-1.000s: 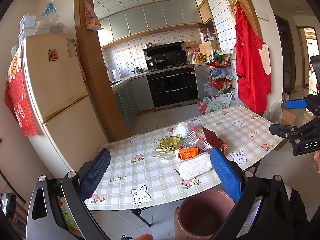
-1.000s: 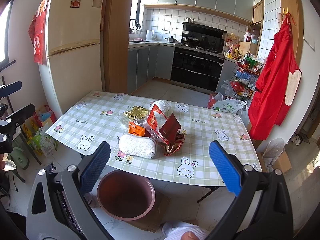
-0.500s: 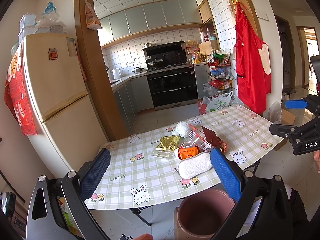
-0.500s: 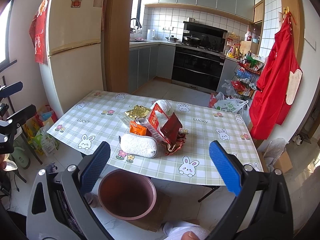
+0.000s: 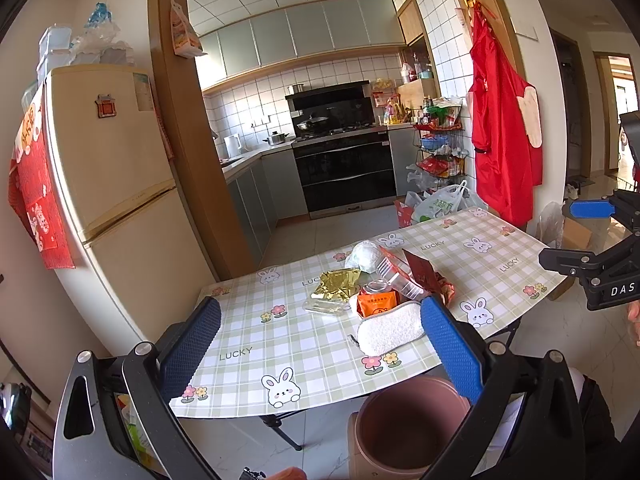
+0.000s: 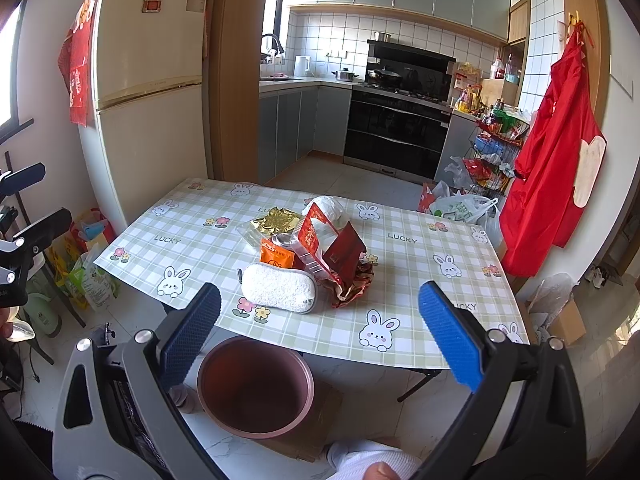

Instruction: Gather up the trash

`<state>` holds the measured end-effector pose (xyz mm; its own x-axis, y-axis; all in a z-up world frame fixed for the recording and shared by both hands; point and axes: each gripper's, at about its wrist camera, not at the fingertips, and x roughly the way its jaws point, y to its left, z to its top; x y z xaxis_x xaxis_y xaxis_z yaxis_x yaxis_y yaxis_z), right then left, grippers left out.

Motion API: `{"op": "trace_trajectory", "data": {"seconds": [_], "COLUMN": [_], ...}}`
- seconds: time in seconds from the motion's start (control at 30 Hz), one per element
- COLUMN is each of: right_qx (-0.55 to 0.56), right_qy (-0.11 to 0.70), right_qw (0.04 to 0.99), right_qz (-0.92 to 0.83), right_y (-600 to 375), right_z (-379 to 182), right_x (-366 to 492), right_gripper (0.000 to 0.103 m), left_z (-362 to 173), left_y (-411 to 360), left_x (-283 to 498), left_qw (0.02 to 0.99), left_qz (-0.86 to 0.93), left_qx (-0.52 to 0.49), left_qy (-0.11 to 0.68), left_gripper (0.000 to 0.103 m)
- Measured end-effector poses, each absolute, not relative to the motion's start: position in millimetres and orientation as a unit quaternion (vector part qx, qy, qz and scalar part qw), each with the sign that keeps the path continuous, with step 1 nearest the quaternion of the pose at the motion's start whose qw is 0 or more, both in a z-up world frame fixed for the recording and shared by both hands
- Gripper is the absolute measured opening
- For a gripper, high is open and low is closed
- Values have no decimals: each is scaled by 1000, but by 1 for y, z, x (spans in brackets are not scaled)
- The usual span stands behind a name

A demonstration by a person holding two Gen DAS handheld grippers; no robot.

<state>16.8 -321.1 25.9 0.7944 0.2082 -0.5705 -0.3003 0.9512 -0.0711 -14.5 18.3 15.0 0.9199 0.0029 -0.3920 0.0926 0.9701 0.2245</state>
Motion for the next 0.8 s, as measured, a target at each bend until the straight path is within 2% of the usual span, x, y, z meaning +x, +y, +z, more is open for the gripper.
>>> {"op": "trace_trajectory", "data": {"seconds": [0.4,0.8], "right_qx": [-61,-6], "right_qy": [301,344], "right_qw": [942,926], "right_qz": [136,157], "right_y": [-332,-341], "right_z": [2,-61], "right_x": [27,84], "right_gripper": [98,98], "left_z": [-7,-83], "left_y": [32,48], "left_x": [-1,59], "left_qw": [973,960], "left_qz": [-50,-51], "left_qx": [85,64], "left_qy": [208,269], "left_gripper": [98,98]}}
